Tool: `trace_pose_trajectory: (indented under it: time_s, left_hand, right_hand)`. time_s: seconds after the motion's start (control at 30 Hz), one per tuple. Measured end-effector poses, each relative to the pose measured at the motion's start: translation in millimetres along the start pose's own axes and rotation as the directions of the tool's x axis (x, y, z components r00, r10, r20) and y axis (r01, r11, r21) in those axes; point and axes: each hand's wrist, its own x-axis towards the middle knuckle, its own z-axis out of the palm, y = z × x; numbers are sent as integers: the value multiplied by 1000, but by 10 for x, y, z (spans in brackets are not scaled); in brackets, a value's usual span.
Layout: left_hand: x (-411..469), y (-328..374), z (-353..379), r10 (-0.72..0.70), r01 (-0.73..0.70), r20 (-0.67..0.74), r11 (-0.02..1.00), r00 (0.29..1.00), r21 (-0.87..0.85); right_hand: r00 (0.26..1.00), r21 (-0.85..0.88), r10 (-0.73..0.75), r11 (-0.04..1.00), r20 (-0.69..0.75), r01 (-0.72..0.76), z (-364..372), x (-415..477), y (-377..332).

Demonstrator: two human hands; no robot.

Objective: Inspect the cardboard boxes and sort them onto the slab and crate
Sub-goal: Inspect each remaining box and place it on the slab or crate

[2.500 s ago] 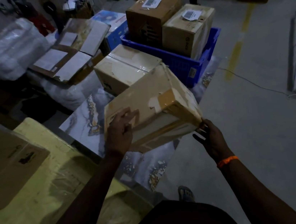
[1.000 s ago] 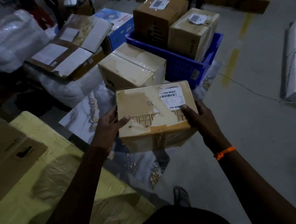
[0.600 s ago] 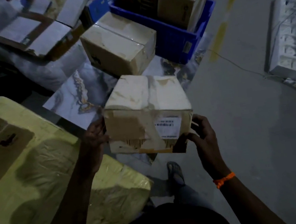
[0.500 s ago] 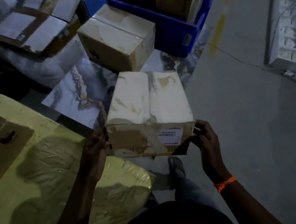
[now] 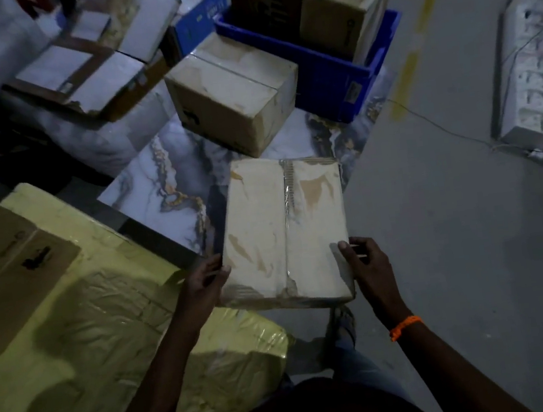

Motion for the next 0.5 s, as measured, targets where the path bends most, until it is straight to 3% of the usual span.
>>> trace_pose_trajectory:
  time_s: [0.13, 0.3, 0.37, 0.5]
  left_hand:
    - [338, 442, 195, 75, -82, 92, 994, 993, 78]
    - [868, 817, 328, 47, -63, 93, 983, 995, 175]
    - [1017, 776, 327, 46, -70, 109, 972, 993, 225]
    - [911, 804, 324, 83, -90, 88, 993, 993, 81]
  right_hand:
    - [997, -66, 15, 998, 70, -10, -7, 514, -186]
    - [962, 141, 168, 970, 216, -200, 117, 994, -641]
    - [950, 149, 174, 965, 258, -217, 131, 1014, -711]
    - [963, 228, 110, 959, 245, -167, -2, 913, -727]
